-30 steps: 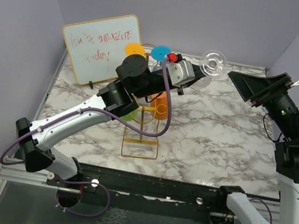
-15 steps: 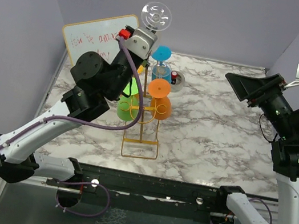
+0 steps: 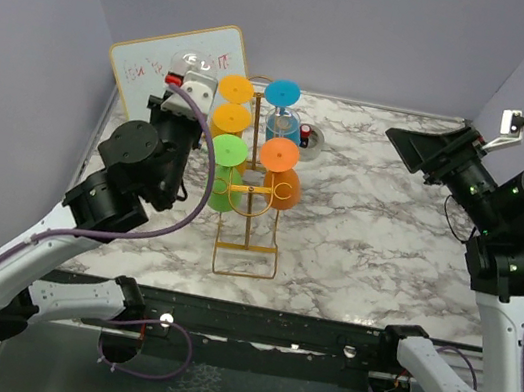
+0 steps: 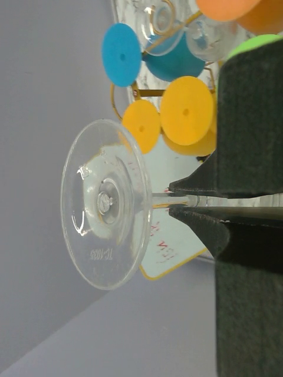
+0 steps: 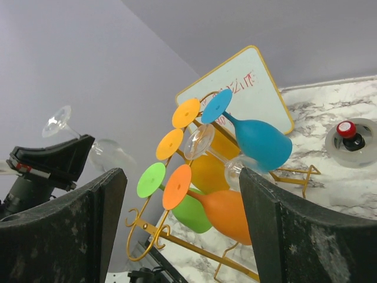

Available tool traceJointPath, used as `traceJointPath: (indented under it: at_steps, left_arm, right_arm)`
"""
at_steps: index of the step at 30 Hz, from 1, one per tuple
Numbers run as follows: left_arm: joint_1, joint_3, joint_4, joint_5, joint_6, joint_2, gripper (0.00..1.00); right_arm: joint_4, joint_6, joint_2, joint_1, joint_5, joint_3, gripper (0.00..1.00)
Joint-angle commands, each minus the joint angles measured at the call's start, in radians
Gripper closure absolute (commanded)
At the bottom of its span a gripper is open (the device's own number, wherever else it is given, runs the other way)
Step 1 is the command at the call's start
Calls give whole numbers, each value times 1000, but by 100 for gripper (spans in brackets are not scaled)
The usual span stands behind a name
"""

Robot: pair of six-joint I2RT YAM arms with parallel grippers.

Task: Place the wine glass upside down on the wine glass rack

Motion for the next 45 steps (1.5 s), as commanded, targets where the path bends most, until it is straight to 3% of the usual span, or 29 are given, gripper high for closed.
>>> traceJointPath:
  at_steps: [1,8,11,23,30,45]
  left_arm:
    - [0,-88,-145,-43,-163,-139,100]
    - [0,-236,-180,294,-206,-330,100]
    - [0,-273,-214,371,-201,-371,100]
    - [0,-356,-344,392,-260,-397,100]
    - [0,-431,-343,511,-269,-448,100]
    - [0,-515,-288,600,-238,-486,100]
  right_arm:
    - [27,-39,0,1,16,-12,18]
    - [48,-48,-7,1,18,-49,19]
    - [40,-66,-12,0,27,-51,18]
    - [31,-97,-15,1,54,-58,19]
    - [34,-96,-13,1,57,-61,19]
    - [35,-90,-17,1,61,-66,20]
